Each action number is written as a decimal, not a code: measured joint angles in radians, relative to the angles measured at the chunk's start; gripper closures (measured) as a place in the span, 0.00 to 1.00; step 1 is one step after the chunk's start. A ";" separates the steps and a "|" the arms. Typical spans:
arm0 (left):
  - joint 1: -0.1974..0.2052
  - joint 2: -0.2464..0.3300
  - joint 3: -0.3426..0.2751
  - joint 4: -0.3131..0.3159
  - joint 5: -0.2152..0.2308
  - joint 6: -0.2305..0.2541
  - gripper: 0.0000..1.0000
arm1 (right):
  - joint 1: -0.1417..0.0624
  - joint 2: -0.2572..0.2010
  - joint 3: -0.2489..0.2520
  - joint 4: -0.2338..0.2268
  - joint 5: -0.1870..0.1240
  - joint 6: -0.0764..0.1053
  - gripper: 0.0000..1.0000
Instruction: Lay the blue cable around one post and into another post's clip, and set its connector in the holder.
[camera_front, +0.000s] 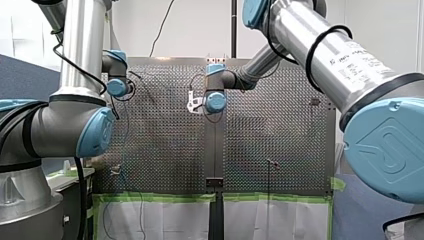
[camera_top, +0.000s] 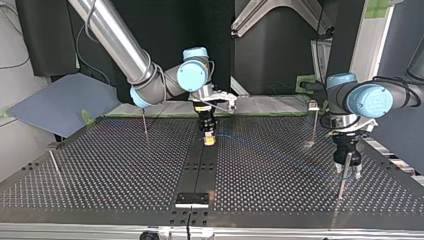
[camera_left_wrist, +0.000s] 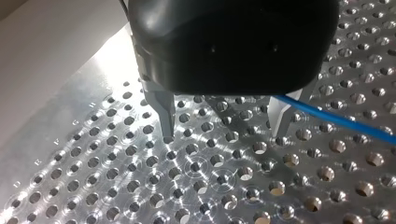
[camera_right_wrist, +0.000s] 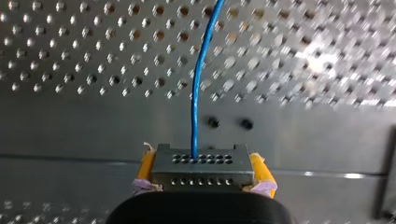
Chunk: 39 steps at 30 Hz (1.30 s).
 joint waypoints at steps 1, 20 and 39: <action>0.000 0.000 0.000 0.000 -0.002 0.001 0.00 | -0.005 0.000 0.012 -0.012 0.000 0.004 1.00; -0.004 0.000 0.000 -0.012 -0.052 0.005 0.00 | -0.077 0.000 0.189 -0.189 0.080 0.033 1.00; -0.011 0.000 0.000 -0.023 -0.085 0.048 0.00 | -0.121 0.001 0.350 -0.350 0.177 0.059 1.00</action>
